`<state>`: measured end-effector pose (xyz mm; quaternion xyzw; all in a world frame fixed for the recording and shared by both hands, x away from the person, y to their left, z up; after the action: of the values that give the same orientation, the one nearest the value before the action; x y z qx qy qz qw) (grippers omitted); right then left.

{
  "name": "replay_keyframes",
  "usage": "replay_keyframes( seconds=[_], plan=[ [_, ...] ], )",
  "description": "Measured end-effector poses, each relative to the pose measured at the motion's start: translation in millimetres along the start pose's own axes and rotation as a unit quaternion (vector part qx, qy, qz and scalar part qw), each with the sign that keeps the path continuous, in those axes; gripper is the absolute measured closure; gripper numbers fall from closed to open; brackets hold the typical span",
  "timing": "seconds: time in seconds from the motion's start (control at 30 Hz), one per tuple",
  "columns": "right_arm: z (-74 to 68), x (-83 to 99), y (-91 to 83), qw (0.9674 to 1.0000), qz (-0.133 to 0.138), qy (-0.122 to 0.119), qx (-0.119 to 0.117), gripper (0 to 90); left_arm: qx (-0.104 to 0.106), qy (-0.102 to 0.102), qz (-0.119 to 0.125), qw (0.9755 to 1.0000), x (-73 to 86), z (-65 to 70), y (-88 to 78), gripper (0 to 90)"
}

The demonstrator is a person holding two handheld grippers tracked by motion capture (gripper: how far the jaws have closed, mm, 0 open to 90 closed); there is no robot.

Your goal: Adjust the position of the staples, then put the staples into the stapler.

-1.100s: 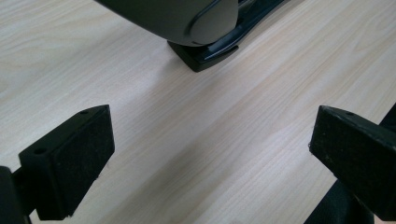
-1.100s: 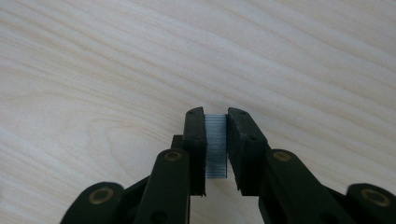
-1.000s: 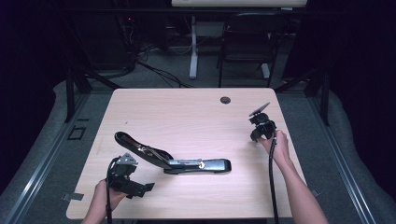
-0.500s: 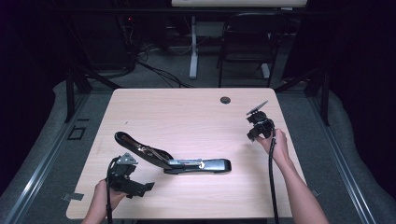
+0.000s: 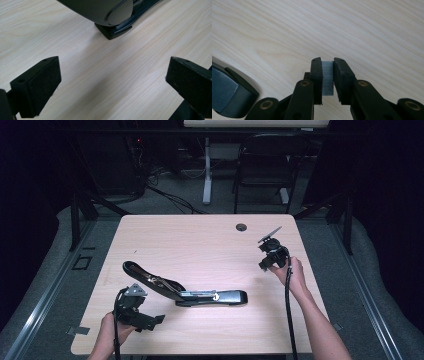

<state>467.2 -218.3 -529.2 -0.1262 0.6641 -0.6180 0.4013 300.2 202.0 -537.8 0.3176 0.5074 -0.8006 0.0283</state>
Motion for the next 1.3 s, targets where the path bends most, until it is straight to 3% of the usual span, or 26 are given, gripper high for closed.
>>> replay_keyframes(
  seconds=[0.2, 0.23, 0.27, 0.6, 0.67, 0.83, 0.93, 1.03, 1.07, 1.23, 1.27, 1.3],
  plan=[
    [-10.3, -6.9, -1.5, 0.9998, -0.001, -0.018, -0.012, 78.4, 0.001, -0.001, -0.002, 1.0, 0.3, -0.4, -0.6, 0.2],
    [-12.5, -8.1, -0.5, 0.9997, 0.01, -0.015, -0.017, 78.4, 0.001, -0.001, -0.003, 1.0, 0.3, -0.4, -0.6, 0.2],
    [-13.2, -8.8, -1.7, 0.9996, 0.002, -0.021, -0.021, 78.4, 0.001, -0.001, -0.003, 1.0, 0.3, -0.4, -0.3, 0.2],
    [-24.8, -15.2, -3.9, 0.9988, 0.006, -0.04, -0.029, 78.4, 0.002, -0.001, -0.003, 1.0, 0.3, -0.6, -0.6, 0.2],
    [-28.4, -16.6, -3.8, 0.9987, 0.018, -0.037, -0.03, 78.3, 0.002, 0.0, -0.003, 1.0, 0.1, -0.6, -0.6, 0.2],
    [-32.2, -19.4, -8.0, 0.9978, 0.017, -0.056, -0.031, 78.3, 0.003, -0.001, -0.004, 1.0, 0.5, -0.6, -0.2, 0.2],
    [-35.9, -21.2, -8.6, 0.9971, 0.027, -0.055, -0.046, 78.3, 0.001, -0.002, -0.004, 1.0, 1.0, -1.2, -1.0, 0.2],
    [-37.6, -22.3, -10.1, 0.9962, 0.02, -0.068, -0.051, 78.3, 0.001, -0.003, -0.005, 1.0, 0.8, -1.9, -1.0, 0.2],
    [-40.1, -22.7, -9.4, 0.9963, 0.03, -0.061, -0.053, 78.3, 0.002, -0.003, -0.005, 1.0, 0.5, -1.8, -1.0, 0.2],
    [-44.5, -24.0, -11.9, 0.9944, 0.031, -0.076, -0.067, 78.3, 0.005, -0.01, 0.003, 0.9999, -1.0, -2.2, -1.5, 0.2],
    [-47.1, -24.5, -10.8, 0.9944, 0.044, -0.067, -0.069, 78.3, 0.004, -0.012, 0.001, 0.9999, -0.7, -2.9, -1.4, 0.2],
    [-46.5, -25.0, -12.2, 0.9937, 0.037, -0.08, -0.07, 78.3, 0.003, -0.012, 0.001, 0.9999, -0.6, -3.3, -1.4, 0.2]
  ],
)
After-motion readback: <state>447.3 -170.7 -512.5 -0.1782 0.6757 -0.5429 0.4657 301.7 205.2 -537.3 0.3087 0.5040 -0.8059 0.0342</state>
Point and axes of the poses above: each handheld gripper's, and its own axes: y roughly forward along the jaws, x roughly out of its underside, z roughly to its right, the point moved 3 cm from there along y, roughly forward along the jaws, and after that the axes turned 14 degrees about -y, right-handed, at the moved point
